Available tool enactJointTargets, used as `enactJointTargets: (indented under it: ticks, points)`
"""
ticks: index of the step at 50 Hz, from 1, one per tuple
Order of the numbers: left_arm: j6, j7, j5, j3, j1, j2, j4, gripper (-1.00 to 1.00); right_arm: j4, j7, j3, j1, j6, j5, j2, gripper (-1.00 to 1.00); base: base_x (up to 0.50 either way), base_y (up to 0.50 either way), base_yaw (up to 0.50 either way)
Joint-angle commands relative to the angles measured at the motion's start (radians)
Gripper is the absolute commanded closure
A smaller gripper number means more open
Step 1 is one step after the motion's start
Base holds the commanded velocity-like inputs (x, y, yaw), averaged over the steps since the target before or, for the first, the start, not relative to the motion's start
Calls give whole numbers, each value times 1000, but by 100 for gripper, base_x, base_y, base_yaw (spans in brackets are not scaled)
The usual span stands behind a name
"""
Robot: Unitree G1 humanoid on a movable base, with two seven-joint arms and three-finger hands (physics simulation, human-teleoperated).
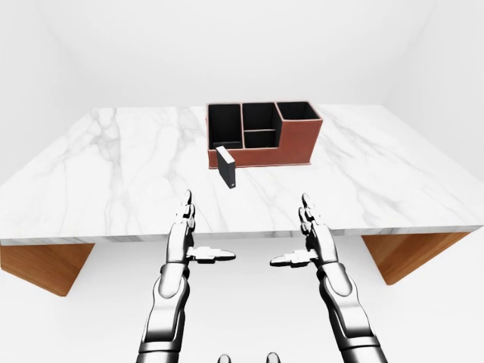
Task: Pick up the book and place it in the right compartment of the caddy.
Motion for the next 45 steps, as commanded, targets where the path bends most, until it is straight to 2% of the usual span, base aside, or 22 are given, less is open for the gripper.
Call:
enactJointTargets:
  ticks: [1, 4, 9, 11, 13, 14, 25, 27, 31, 45]
  points:
    - [-2, 0, 4, -2, 0, 0, 3, -100, 15, 1, 0, -4, -11, -2, 0, -100, 37, 0, 0]
    - [6, -1, 4, -3, 2, 0, -8, -100, 16, 3, -1, -3, -14, 0, -1, -100, 37, 0, 0]
    - [-15, -9, -7, -2, 10, -1, -46, -100, -58, 20, 13, 24, 0, 17, 6, -100, 37, 0, 0]
    - [-12, -2, -8, 0, 19, -3, -88, -100, -68, 18, 14, 25, -15, 14, 5, -100, 27, 0, 0]
    - [-24, 1, -13, 3, 21, -3, -106, -100, -86, 24, 16, 31, -14, 23, 7, -100, 27, 0, 0]
    - [-54, 17, -1, -6, 72, -11, -326, -100, -188, 4, 11, 46, -32, 24, 12, -100, 30, 0, 0]
    - [-54, 20, 4, -14, 76, -10, -351, -100, -207, -7, 16, 49, -32, 22, 9, -100, 31, 0, 0]
    - [-54, 20, 4, -13, 75, -10, -351, -100, -110, -7, 14, 43, -32, 18, 10, -100, 32, 0, 0]
    - [-54, 19, 6, -13, 74, -9, -335, -100, -193, -7, 16, 47, -32, 20, 7, -100, 32, 0, 0]
    - [-54, 16, 5, -15, 71, -10, -325, -100, -179, -5, 21, 47, -32, 13, 8, -100, 32, 0, 0]
